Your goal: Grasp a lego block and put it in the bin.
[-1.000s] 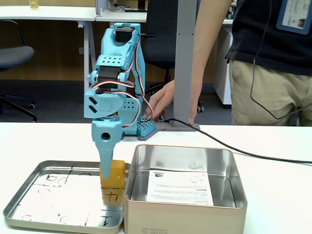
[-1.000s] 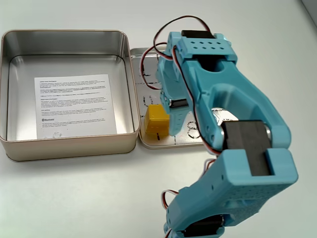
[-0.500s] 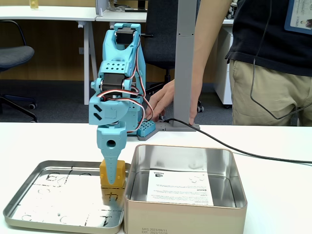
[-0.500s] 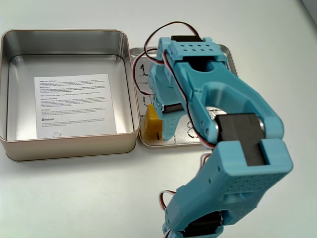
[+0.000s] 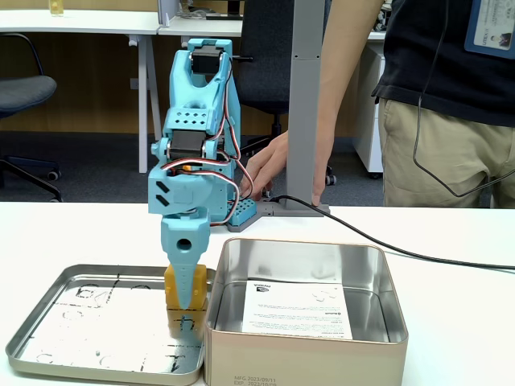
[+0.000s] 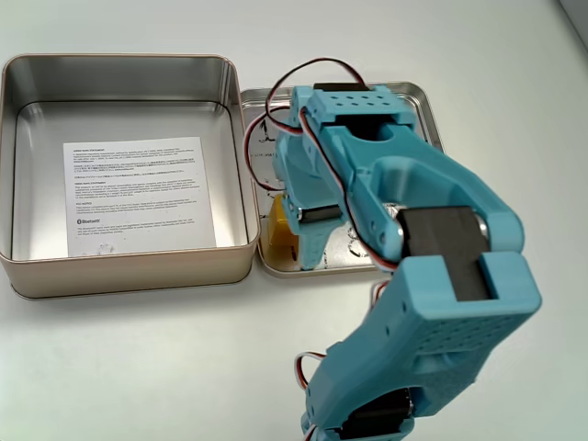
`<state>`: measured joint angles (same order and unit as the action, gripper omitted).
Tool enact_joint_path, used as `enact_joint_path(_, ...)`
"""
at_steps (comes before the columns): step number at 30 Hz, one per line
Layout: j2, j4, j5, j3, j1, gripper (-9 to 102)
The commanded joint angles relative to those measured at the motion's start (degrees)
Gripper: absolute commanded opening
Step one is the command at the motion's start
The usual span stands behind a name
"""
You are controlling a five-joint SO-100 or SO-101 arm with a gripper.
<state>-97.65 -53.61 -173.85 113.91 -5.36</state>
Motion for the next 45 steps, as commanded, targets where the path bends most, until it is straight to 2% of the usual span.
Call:
enact_joint_path(1,-0.3,0.0,-0.5,0.7,-0.5,26)
enact_joint_path(6,0.2,0.1,-0.8,0.9,-0.7,21)
enact_joint_path(13,-0.4,-2.5,-1.0,1.1,-0.8,0)
enact_joint_path(27,-12.9,-9.0,-4.7,-4.0,-2.1,0)
enact_joint_path(37,-12.1,-19.8,-5.4,-27.4,4.7,0)
enact_joint_path(45,-4.0,-23.5,-5.1,-47.0,13.7,0)
